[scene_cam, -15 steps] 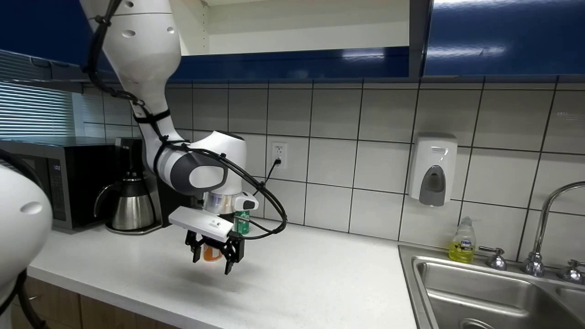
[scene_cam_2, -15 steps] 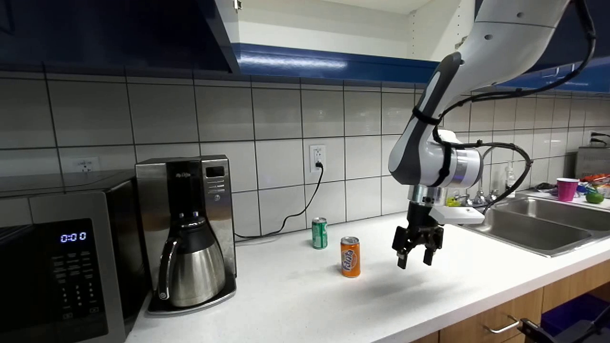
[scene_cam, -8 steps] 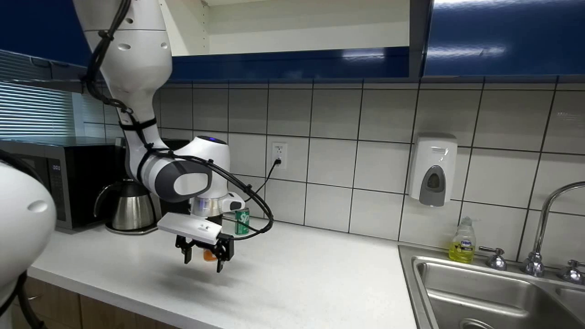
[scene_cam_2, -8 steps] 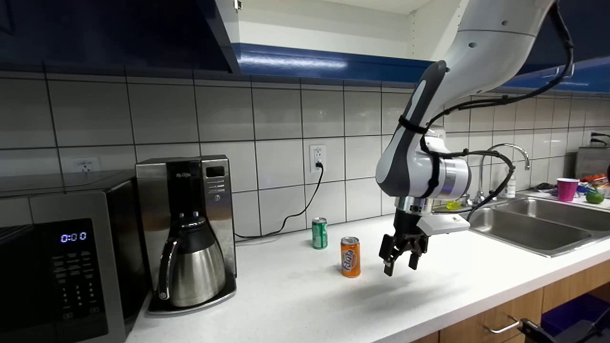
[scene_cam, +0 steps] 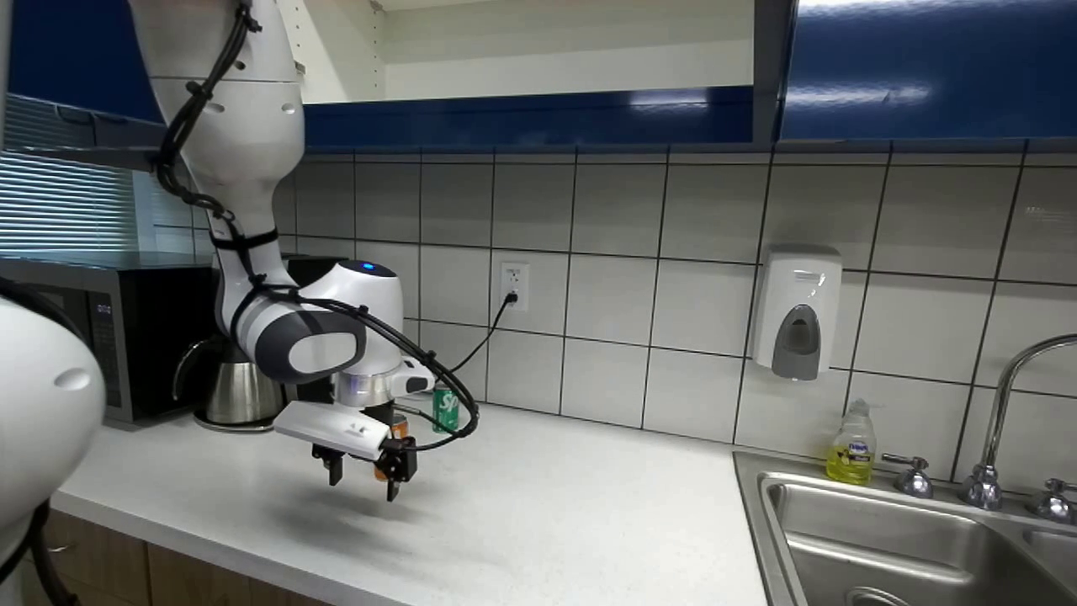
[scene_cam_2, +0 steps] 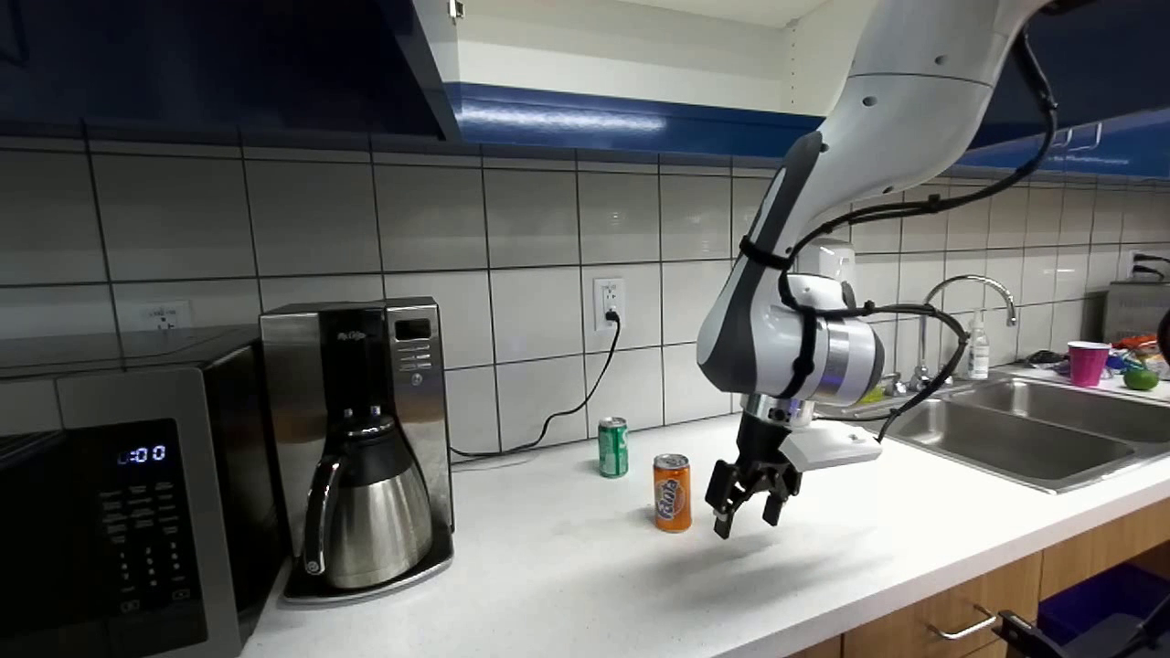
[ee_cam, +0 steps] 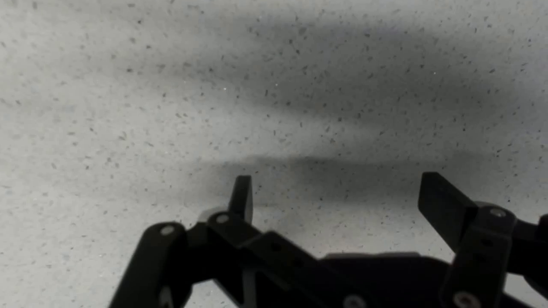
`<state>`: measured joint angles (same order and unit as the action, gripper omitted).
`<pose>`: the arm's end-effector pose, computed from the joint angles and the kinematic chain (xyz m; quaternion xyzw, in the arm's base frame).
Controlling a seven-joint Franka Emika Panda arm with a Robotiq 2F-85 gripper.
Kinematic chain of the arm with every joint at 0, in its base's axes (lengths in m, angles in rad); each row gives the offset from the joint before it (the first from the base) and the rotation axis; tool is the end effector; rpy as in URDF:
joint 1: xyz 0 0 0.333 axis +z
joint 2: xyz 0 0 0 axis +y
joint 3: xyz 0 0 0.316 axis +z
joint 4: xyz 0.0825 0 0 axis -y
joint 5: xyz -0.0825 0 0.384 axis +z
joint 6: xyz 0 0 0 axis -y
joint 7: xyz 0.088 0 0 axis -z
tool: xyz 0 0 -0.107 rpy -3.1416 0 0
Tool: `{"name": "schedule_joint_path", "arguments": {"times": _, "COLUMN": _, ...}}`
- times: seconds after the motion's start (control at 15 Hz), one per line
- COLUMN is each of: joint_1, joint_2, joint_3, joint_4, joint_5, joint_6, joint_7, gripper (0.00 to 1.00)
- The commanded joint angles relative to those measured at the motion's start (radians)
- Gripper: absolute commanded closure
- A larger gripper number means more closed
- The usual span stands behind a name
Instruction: Put the orange can in the open upper cabinet.
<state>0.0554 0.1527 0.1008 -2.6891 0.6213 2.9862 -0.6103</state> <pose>0.4129 0.0252 0.1929 -0.9918 -0.0777 -0.0823 0.0593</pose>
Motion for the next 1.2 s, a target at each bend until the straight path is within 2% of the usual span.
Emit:
{"name": "schedule_joint_path", "arguments": {"times": 0.0, "joint_1": -0.024, "joint_2": 0.029, "joint_3": 0.064, "joint_4": 0.032, "joint_5": 0.113, "joint_6": 0.049, "joint_7": -0.080, "gripper": 0.00}}
{"name": "schedule_joint_path", "arguments": {"times": 0.53, "joint_1": -0.045, "joint_2": 0.070, "joint_3": 0.130, "joint_4": 0.083, "joint_5": 0.239, "joint_6": 0.131, "joint_7": -0.144, "gripper": 0.00}}
{"name": "schedule_joint_path", "arguments": {"times": 1.13, "joint_1": -0.121, "joint_2": 0.123, "joint_3": 0.229, "joint_4": 0.161, "joint_5": 0.378, "joint_6": 0.193, "joint_7": -0.219, "gripper": 0.00}}
